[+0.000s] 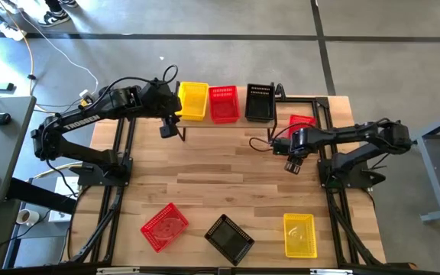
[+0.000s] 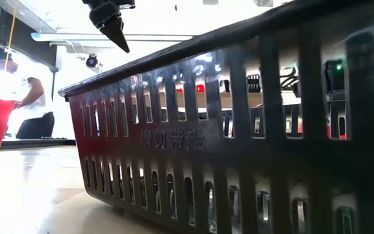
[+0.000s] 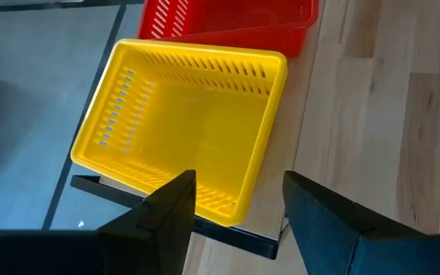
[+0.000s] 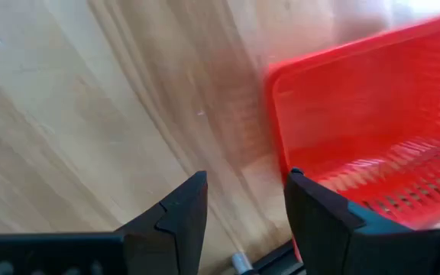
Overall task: Stack baskets on shelf by color
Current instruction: Stack the top red bin on the red bin on the shelf
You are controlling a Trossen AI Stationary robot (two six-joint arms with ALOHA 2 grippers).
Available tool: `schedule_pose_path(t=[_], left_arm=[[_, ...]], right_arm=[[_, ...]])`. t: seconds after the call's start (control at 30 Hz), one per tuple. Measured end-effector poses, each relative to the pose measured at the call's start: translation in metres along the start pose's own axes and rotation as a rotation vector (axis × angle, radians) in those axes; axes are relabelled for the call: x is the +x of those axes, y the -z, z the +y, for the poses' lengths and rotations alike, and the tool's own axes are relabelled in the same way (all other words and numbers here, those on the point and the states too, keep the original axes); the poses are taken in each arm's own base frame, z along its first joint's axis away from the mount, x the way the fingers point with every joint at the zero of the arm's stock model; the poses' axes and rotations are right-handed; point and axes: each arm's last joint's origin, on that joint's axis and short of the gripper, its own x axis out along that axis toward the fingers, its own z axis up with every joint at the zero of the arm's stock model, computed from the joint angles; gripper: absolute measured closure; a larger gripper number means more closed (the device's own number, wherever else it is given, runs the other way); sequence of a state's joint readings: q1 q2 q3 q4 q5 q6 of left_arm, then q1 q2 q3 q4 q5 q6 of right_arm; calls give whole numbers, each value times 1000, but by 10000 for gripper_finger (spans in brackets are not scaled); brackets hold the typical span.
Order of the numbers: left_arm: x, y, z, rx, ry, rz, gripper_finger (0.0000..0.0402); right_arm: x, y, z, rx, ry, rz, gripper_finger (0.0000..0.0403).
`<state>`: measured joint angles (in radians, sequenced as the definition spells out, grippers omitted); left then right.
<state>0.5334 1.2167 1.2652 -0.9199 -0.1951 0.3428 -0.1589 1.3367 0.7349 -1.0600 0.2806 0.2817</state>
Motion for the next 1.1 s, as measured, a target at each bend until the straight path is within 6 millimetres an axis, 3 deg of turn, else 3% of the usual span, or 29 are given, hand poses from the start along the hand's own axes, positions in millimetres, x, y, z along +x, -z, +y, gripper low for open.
schedule_pose_path(t=[0.27, 0.47, 0.8, 1.1], left_arm=[[0, 0, 0, 9, -1, 0, 216], [0, 0, 0, 20, -3, 1, 216], [0, 0, 0, 27, -3, 1, 216], [0, 0, 0, 27, -2, 1, 216]], right_arm=[[13, -6, 5, 16, 26, 64, 254], [13, -6, 4, 54, 62, 58, 287], [12, -6, 3, 114, 110, 40, 293], [12, -4, 2, 176, 137, 54, 393]])
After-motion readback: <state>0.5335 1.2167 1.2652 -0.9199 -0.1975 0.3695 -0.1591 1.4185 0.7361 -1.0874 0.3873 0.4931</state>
